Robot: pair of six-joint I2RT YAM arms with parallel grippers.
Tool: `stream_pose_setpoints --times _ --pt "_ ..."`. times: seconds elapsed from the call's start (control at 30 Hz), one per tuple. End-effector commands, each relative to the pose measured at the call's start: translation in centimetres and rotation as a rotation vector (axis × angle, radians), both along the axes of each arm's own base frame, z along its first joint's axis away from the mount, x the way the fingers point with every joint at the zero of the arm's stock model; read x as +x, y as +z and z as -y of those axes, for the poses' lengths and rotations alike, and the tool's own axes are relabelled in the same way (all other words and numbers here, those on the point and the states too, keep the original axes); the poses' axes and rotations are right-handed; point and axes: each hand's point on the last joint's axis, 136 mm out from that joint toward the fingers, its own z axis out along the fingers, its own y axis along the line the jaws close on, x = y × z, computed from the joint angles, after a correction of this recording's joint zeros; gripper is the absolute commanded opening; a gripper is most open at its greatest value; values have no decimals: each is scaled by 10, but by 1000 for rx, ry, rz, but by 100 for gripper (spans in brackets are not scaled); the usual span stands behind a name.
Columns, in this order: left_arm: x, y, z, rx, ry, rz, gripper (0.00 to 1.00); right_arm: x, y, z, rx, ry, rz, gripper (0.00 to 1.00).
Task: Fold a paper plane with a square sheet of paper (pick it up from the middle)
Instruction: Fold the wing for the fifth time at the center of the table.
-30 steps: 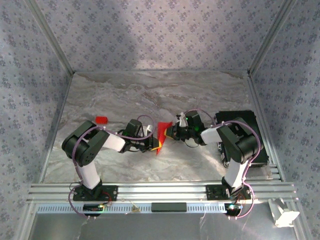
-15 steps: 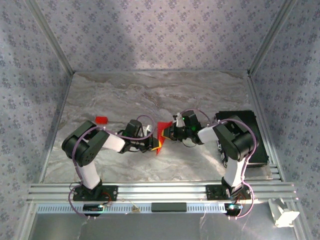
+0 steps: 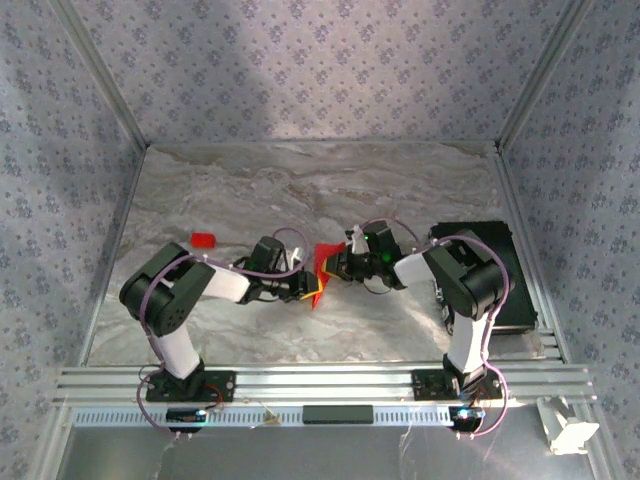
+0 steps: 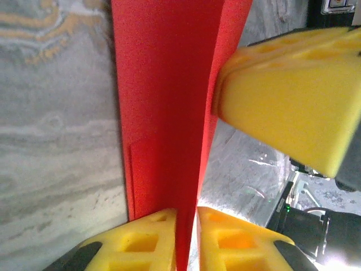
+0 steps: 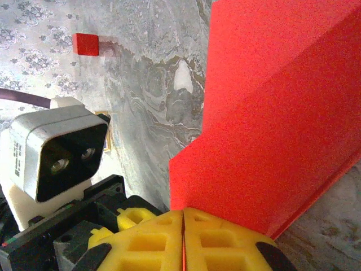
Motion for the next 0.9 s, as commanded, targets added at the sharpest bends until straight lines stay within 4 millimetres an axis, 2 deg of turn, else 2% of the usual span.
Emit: stream_pose_setpoints --times 0.0,0.33,0.63,0.87 --pt "13 4 -2 40 13 47 19 -2 3 -4 15 9 -1 9" --pt "19 -3 2 57 5 39 20 -3 4 -6 20 13 -2 9" --pt "15 -15 -3 84 2 16 2 -2 8 -4 23 7 6 10" --pt "15 -13 -6 57 6 23 0 0 11 10 11 -18 17 10"
